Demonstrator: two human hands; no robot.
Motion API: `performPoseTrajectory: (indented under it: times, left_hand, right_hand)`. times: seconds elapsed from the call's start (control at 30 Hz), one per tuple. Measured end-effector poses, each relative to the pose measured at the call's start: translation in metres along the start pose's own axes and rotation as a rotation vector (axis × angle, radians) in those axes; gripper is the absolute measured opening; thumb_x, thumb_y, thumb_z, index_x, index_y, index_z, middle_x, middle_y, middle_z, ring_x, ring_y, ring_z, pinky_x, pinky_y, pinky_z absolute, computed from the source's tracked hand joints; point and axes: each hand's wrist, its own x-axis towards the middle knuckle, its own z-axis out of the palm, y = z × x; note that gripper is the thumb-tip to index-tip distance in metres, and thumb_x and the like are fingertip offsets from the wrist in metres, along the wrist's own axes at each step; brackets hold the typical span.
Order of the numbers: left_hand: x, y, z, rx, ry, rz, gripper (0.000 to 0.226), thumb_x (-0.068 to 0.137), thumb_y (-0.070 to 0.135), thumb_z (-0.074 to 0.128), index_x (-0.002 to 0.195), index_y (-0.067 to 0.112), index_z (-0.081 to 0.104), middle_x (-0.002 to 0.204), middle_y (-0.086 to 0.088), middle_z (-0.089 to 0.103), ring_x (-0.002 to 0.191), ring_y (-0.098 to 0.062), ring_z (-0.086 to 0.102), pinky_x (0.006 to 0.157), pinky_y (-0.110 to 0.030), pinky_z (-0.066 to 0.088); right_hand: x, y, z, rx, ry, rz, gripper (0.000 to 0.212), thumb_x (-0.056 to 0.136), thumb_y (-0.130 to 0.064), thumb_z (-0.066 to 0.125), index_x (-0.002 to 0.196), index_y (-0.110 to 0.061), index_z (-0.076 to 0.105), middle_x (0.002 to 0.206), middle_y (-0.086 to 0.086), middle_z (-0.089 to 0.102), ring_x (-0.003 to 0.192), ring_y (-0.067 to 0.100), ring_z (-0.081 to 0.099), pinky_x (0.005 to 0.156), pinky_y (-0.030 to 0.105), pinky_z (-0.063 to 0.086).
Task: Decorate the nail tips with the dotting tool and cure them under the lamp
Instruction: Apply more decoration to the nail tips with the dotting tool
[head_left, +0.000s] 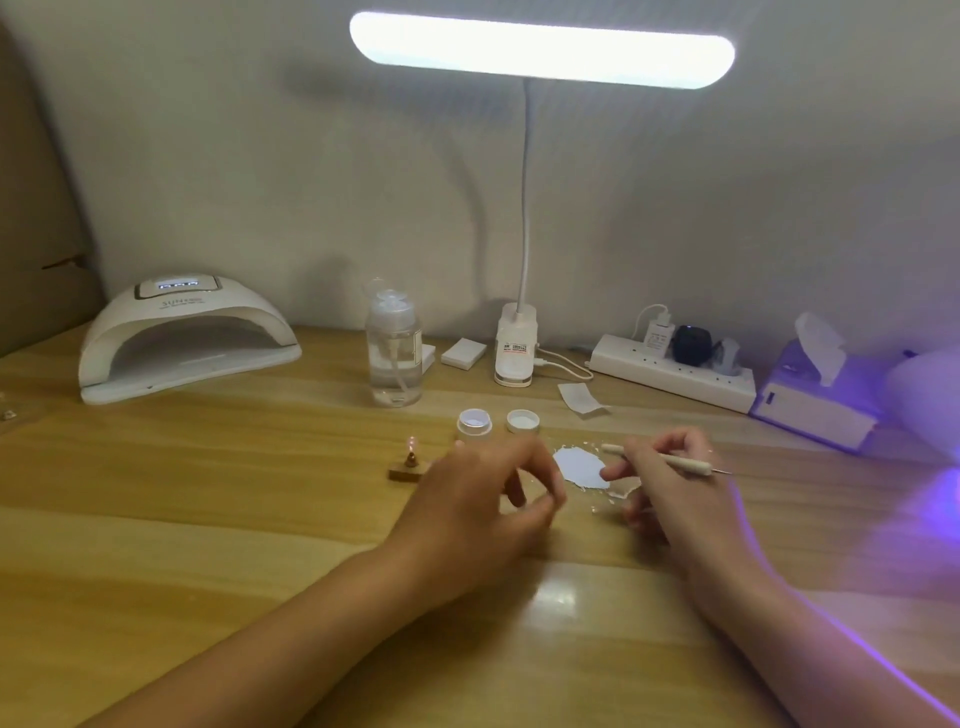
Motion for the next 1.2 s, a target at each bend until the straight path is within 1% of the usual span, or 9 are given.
performPoseTrajectory:
  times: [0.1, 0.27, 0.37, 0.43, 0.57, 0.7, 0.77, 1.1, 1.2]
  left_hand:
    - [-0.007, -0.004, 0.010, 0.022, -0.109, 0.000, 0.015, 0.086, 0.026, 0.068, 0.088, 0.038, 0.058, 0.092, 0.020, 0.067, 0.075, -0.001, 0.063, 0.070, -0.035, 0.054]
    - [-0.007, -0.008, 0.008, 0.016, -0.098, -0.024, 0.019, 0.086, 0.024, 0.067, 0.085, 0.039, 0.055, 0.104, 0.023, 0.068, 0.074, -0.003, 0.064, 0.068, -0.027, 0.052]
    - [-0.007, -0.009, 0.008, 0.037, -0.110, -0.024, 0.019, 0.087, 0.026, 0.068, 0.083, 0.038, 0.054, 0.105, 0.025, 0.068, 0.072, 0.002, 0.062, 0.064, -0.019, 0.044]
    - [-0.007, -0.009, 0.008, 0.055, -0.113, -0.024, 0.021, 0.087, 0.027, 0.067, 0.083, 0.040, 0.051, 0.106, 0.025, 0.068, 0.071, 0.007, 0.059, 0.064, -0.018, 0.043]
    - [-0.007, -0.008, 0.008, 0.062, -0.114, -0.028, 0.023, 0.087, 0.027, 0.067, 0.082, 0.042, 0.050, 0.107, 0.025, 0.069, 0.068, 0.008, 0.058, 0.062, -0.018, 0.039]
    - [-0.006, -0.006, 0.008, 0.033, -0.102, -0.044, 0.023, 0.087, 0.026, 0.068, 0.081, 0.040, 0.051, 0.107, 0.025, 0.069, 0.064, -0.002, 0.060, 0.064, -0.025, 0.046]
    - [-0.006, -0.006, 0.008, 0.028, -0.101, -0.050, 0.022, 0.087, 0.026, 0.068, 0.081, 0.040, 0.052, 0.106, 0.024, 0.070, 0.063, -0.005, 0.061, 0.065, -0.027, 0.049]
    - [-0.006, -0.005, 0.007, 0.024, -0.105, -0.055, 0.024, 0.086, 0.025, 0.068, 0.079, 0.041, 0.052, 0.105, 0.025, 0.070, 0.061, -0.005, 0.060, 0.060, -0.021, 0.043]
    - [-0.006, -0.005, 0.006, 0.011, -0.103, -0.056, 0.025, 0.086, 0.025, 0.069, 0.078, 0.042, 0.052, 0.104, 0.025, 0.070, 0.062, -0.006, 0.061, 0.061, -0.022, 0.045]
  right_hand:
    - [-0.005, -0.001, 0.000, -0.172, 0.037, -0.129, 0.019, 0.088, -0.029, 0.061, 0.080, -0.015, 0.050, 0.066, -0.002, 0.071, 0.049, 0.003, 0.048, 0.054, 0.029, 0.038]
    - [-0.003, 0.003, -0.003, -0.147, 0.063, -0.052, 0.018, 0.080, -0.019, 0.062, 0.067, -0.017, 0.051, 0.059, 0.001, 0.067, 0.049, 0.005, 0.045, 0.058, 0.029, 0.034]
    - [-0.002, 0.007, -0.003, -0.211, 0.018, -0.058, 0.017, 0.082, -0.025, 0.064, 0.072, -0.018, 0.053, 0.065, -0.004, 0.071, 0.061, 0.012, 0.056, 0.062, 0.031, 0.039]
    - [-0.002, 0.008, -0.001, -0.284, -0.022, -0.078, 0.021, 0.088, -0.034, 0.064, 0.079, -0.017, 0.054, 0.067, -0.009, 0.072, 0.069, 0.007, 0.065, 0.063, 0.031, 0.041]
    - [0.002, 0.009, -0.001, -0.345, -0.007, -0.083, 0.017, 0.083, -0.027, 0.065, 0.075, -0.015, 0.055, 0.061, -0.009, 0.070, 0.051, -0.002, 0.055, 0.056, 0.028, 0.037]
    - [0.001, 0.009, -0.002, -0.330, -0.011, -0.080, 0.020, 0.085, -0.033, 0.064, 0.076, -0.019, 0.054, 0.065, -0.009, 0.071, 0.060, 0.004, 0.063, 0.059, 0.029, 0.041]
    - [0.002, 0.010, -0.001, -0.359, -0.032, -0.084, 0.018, 0.083, -0.028, 0.064, 0.073, -0.017, 0.053, 0.062, -0.008, 0.070, 0.053, 0.000, 0.058, 0.057, 0.028, 0.039]
    - [0.003, 0.011, -0.002, -0.325, 0.005, -0.112, 0.020, 0.087, -0.030, 0.064, 0.076, -0.016, 0.054, 0.064, -0.008, 0.071, 0.062, 0.004, 0.061, 0.060, 0.029, 0.039]
    - [0.003, 0.012, -0.001, -0.334, -0.020, -0.093, 0.021, 0.087, -0.029, 0.065, 0.075, -0.016, 0.053, 0.062, -0.007, 0.071, 0.054, 0.001, 0.057, 0.058, 0.028, 0.038]
